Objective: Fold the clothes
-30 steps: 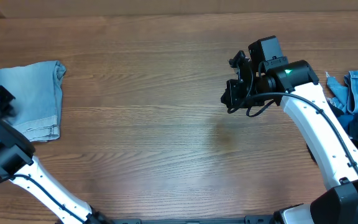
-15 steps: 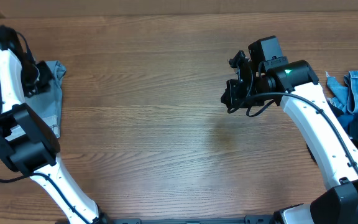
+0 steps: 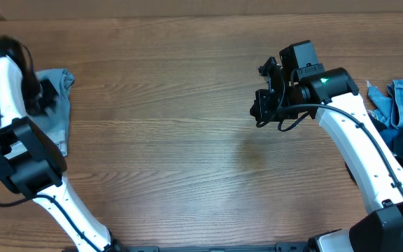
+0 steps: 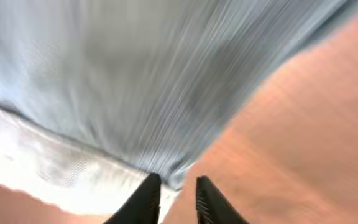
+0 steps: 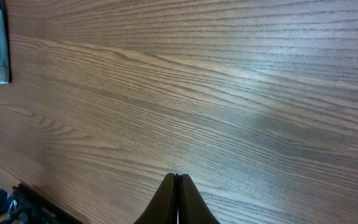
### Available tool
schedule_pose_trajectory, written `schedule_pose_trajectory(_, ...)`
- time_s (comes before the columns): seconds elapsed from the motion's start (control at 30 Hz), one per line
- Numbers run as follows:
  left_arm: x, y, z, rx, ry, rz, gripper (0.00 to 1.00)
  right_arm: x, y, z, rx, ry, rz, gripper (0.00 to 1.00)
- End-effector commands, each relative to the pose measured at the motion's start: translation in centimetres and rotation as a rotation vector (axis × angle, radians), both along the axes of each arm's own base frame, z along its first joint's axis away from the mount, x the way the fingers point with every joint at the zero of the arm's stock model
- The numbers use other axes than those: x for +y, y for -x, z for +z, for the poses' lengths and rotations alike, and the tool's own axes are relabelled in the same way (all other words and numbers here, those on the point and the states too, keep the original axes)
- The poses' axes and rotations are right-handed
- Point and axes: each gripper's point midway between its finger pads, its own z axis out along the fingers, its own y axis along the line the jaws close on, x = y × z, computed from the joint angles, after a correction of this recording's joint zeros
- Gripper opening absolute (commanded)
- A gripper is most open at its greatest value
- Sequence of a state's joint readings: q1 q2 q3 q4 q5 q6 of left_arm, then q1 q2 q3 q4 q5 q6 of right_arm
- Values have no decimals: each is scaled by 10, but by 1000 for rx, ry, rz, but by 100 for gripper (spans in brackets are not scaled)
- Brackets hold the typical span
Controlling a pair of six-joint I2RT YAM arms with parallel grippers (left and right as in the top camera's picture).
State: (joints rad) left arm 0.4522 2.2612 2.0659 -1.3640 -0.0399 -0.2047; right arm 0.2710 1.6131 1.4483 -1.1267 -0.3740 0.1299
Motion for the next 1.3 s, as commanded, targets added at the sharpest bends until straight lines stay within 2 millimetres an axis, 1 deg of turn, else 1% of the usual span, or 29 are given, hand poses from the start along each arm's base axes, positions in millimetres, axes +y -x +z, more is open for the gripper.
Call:
schedule_pose_trajectory(0.0,13,-44,62,-240,-49,-3,12,1,-4,5,-22,4,7,4)
schedule_pose_trajectory(0.03,20,-53,66,-284,-71,-2,4,1,-5,5,-26,3,7,4)
schedule_pose_trajectory(0.1,32,-66,63,-331,-100,6,4,1,-6,5,-30,2,7,4)
schedule_pose_trajectory(0.13,38,-72,55,-344,-106,37,4,1,-6,5,-29,1,7,4)
schedule_pose_trajectory(0.2,49,-68,42,-326,-116,146,4,1,-6,5,-27,1,4,4)
schedule_pose_trajectory(0.23,54,-65,26,-301,-116,199,4,1,-6,5,-27,1,3,4)
schedule_pose_trajectory(0.27,55,-63,16,-282,-106,221,4,1,-6,5,-27,1,3,4)
schedule_pose_trajectory(0.3,52,-53,-2,-223,-71,255,4,1,-6,5,-27,1,3,4)
schedule_pose_trajectory(0.33,45,-38,-19,-144,-39,276,4,1,-6,5,-27,1,3,4)
schedule_pose_trajectory(0.37,41,-28,-32,-92,-27,278,4,1,-6,5,-27,1,3,4)
schedule_pose_trajectory(0.4,39,-23,-40,-68,-17,280,4,1,-6,5,-27,1,3,4)
schedule_pose_trajectory(0.43,35,-12,-54,-19,1,299,4,2,-7,5,-30,0,3,4)
schedule_pose_trajectory(0.47,34,-1,-67,17,10,319,4,2,-7,6,-34,-1,3,4)
schedule_pose_trajectory(0.5,38,10,-82,45,-6,347,4,2,-8,6,-38,-3,3,4)
schedule_pose_trajectory(0.57,42,13,-109,24,-13,338,4,2,-9,6,-39,-3,3,4)
schedule_pose_trajectory(0.63,43,4,-135,-43,-35,283,4,3,-10,7,-45,-5,3,4)
schedule_pose_trajectory(0.67,42,-2,-141,-71,-45,256,4,3,-11,7,-48,-6,2,4)
schedule_pose_trajectory(0.7,41,-13,-145,-105,-60,221,4,3,-12,7,-51,-8,0,4)
schedule_pose_trajectory(0.8,31,-40,-148,-169,-85,144,4,4,-14,8,-61,-11,0,4)
schedule_pose_trajectory(0.83,21,-47,-150,-173,-87,98,4,4,-15,9,-65,-12,-1,4)
schedule_pose_trajectory(0.9,8,-51,-152,-161,-84,51,4,4,-16,9,-71,-15,-3,4)
schedule_pose_trajectory(0.93,3,-55,-146,-170,-65,44,4,5,-18,10,-79,-17,-3,4)
schedule_pose_trajectory(1.0,-1,-67,-128,-201,-17,39,4,5,-19,11,-85,-19,-3,4)
schedule_pose_trajectory(1.1,-3,-74,-102,-190,-8,-2,4,6,-22,12,-90,-25,-15,4)
schedule_pose_trajectory(1.13,-1,-79,-87,-200,-13,-2,5,6,-21,12,-83,-28,-26,4)
schedule_pose_trajectory(1.17,6,-87,-70,-227,-26,-9,10,6,-21,12,-82,-27,-26,4)
schedule_pose_trajectory(1.2,12,-97,-47,-261,-43,-23,19,6,-21,12,-82,-27,-26,4)
schedule_pose_trajectory(1.23,15,-104,-26,-290,-62,-51,23,6,-22,12,-85,-28,-26,4)
schedule_pose_trajectory(1.27,19,-110,-9,-314,-83,-58,25,6,-22,12,-88,-29,-26,4)
